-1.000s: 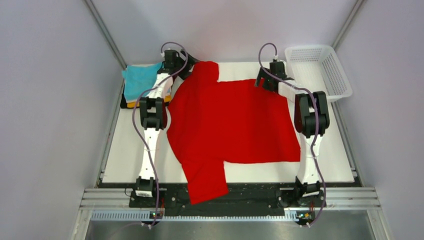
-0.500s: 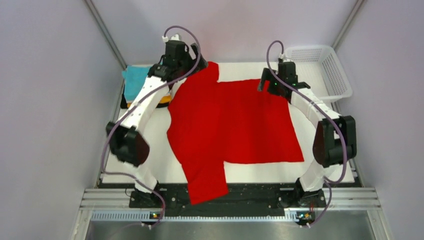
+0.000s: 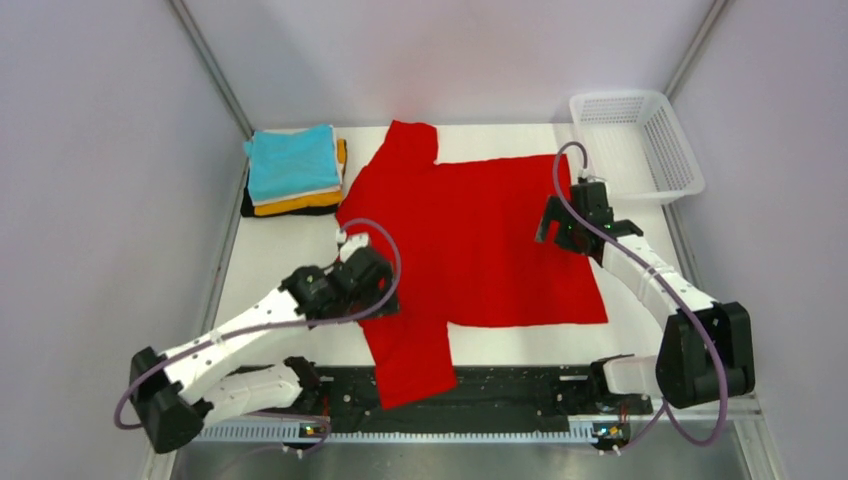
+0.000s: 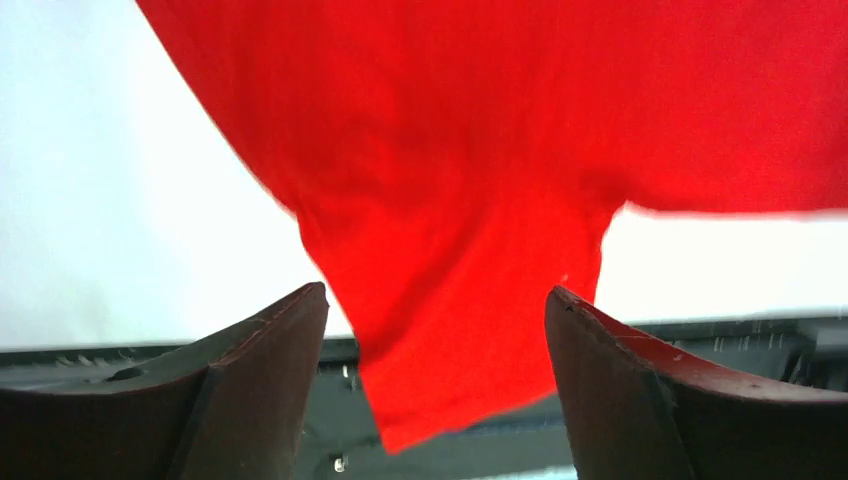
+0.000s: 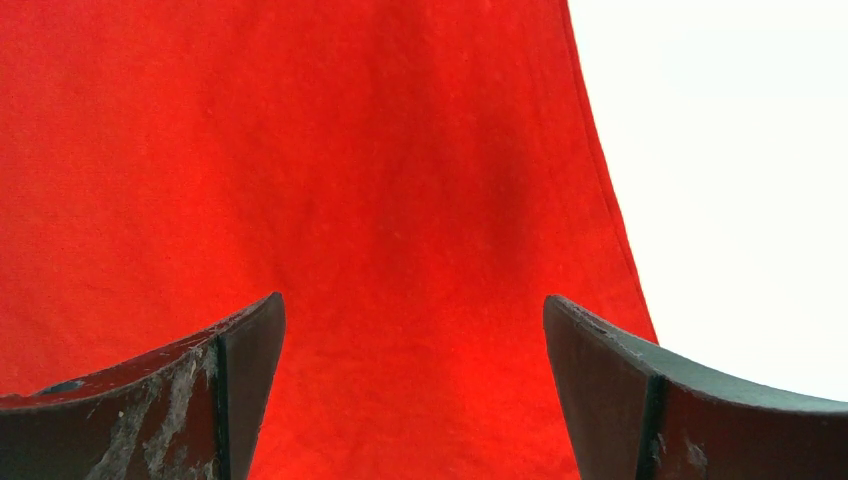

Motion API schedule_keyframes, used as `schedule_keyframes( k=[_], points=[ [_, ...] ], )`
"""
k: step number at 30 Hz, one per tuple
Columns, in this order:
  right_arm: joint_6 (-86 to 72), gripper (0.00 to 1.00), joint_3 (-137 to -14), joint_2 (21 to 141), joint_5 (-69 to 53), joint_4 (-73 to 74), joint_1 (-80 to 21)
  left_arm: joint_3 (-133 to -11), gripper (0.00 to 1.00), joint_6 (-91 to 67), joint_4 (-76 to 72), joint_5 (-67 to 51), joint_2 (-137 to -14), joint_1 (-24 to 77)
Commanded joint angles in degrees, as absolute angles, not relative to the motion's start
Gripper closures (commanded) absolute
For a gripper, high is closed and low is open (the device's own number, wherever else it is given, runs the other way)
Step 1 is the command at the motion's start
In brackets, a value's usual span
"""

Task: Fold and stack the t-shirts
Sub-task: Grab the side of the flattened tshirt closest away from the robot with both arms

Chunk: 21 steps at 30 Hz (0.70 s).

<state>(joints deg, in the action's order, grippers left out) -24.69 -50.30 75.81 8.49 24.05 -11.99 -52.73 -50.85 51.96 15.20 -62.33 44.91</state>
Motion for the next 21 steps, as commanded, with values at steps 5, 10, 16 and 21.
schedule_keyframes(
  k=[5,10,16,21],
  points=[
    [-25.7,0.01,-46.2,70.6,12.1,24.2,-12.3,-34.7,0.27,-80.0,46.9,9.6,-55.0,70.9],
    [-25.6,0.01,-45.0,70.4,12.8,24.3,-12.3,-38.1,0.36,-83.3,51.9,10.8,-67.5,76.6],
    [-25.5,0.01,-44.5,69.7,13.4,24.3,-12.2,-39.4,0.42,-81.1,49.1,6.7,-76.8,78.2],
    [-26.1,0.01,-44.0,68.7,13.7,24.3,-11.5,-39.6,0.50,-79.9,49.1,3.0,-81.9,80.3]
  ],
)
